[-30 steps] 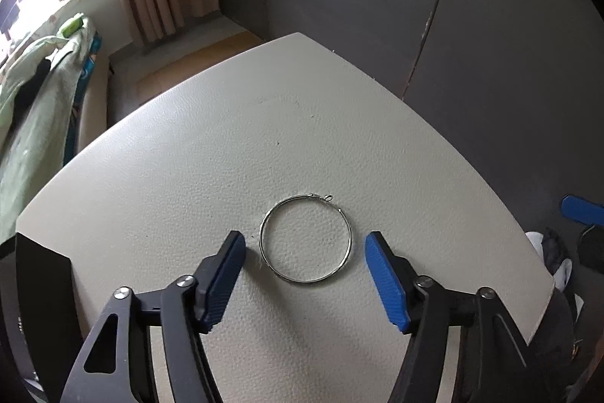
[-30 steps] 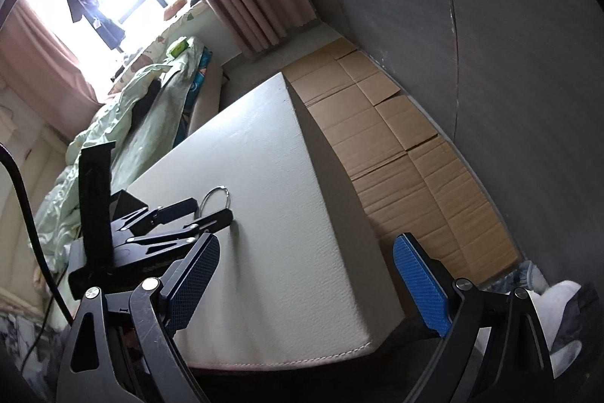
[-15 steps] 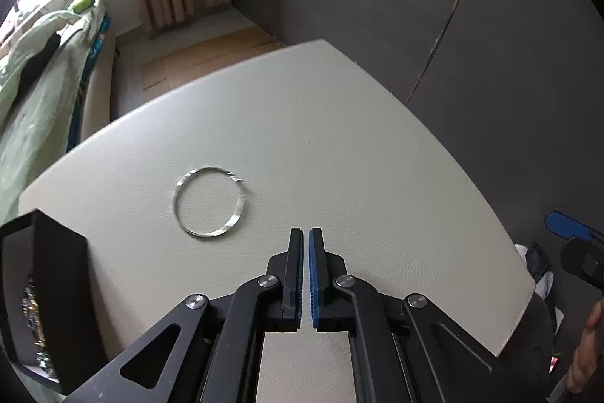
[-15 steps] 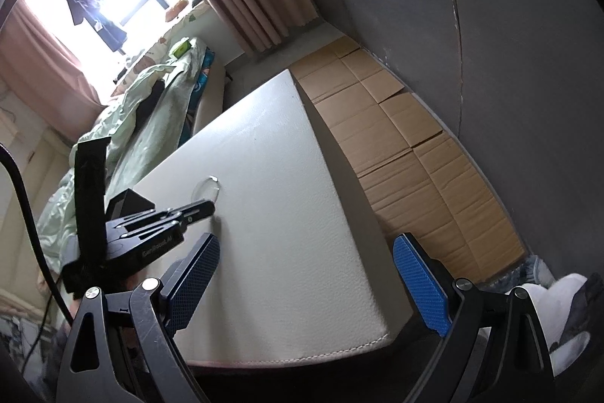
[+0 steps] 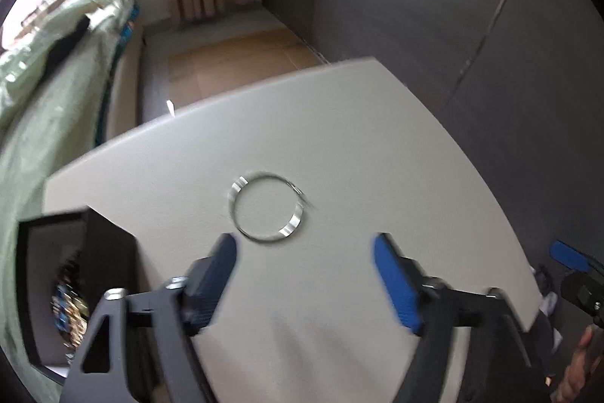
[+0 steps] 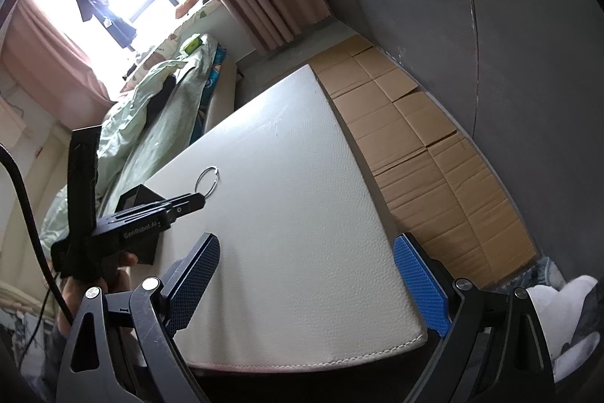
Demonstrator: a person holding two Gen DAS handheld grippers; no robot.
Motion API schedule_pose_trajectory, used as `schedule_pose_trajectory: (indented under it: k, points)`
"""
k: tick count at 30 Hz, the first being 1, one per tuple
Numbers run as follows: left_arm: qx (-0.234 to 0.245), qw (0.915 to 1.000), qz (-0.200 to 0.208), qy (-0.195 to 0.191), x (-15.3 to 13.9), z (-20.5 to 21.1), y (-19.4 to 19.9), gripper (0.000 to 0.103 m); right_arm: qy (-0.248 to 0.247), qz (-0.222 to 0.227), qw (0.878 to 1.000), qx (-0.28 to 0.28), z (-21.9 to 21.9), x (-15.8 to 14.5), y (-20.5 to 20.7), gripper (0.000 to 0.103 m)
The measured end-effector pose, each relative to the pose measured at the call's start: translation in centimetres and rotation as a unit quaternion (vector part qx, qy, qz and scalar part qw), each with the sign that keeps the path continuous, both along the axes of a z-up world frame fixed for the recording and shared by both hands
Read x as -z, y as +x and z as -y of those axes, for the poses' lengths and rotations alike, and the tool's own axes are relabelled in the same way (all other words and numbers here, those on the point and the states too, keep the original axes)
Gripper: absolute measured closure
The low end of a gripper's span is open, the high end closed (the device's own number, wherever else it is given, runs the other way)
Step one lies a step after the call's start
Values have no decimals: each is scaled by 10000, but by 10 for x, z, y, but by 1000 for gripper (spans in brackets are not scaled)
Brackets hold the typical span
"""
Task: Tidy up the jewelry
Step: 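Grasp the silver hoop ring with the left tool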
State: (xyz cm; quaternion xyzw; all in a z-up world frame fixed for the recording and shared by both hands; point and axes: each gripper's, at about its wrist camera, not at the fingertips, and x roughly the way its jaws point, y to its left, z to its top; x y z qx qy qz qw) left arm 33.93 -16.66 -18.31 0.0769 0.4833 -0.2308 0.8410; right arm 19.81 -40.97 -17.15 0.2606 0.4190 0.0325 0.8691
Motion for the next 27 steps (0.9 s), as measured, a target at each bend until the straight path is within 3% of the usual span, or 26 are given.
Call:
schedule_pose_trajectory:
  k: [13,22,25,27]
  points:
    - [-506,9982,-157,273,23,9,40,25,61,-118,9999,7,1,12,4,9]
    - [-942,9939,-266,509,29,15,40,34,116,-157,9998,6,1,17,5,9]
    - [-957,9933,-359,544,26,18,43,51,148,-173,9997,-27,-1,19,5,9]
    - [-981,9926,-431,574,25,18,44,51,161,-181,9997,-45,-3,19,5,9]
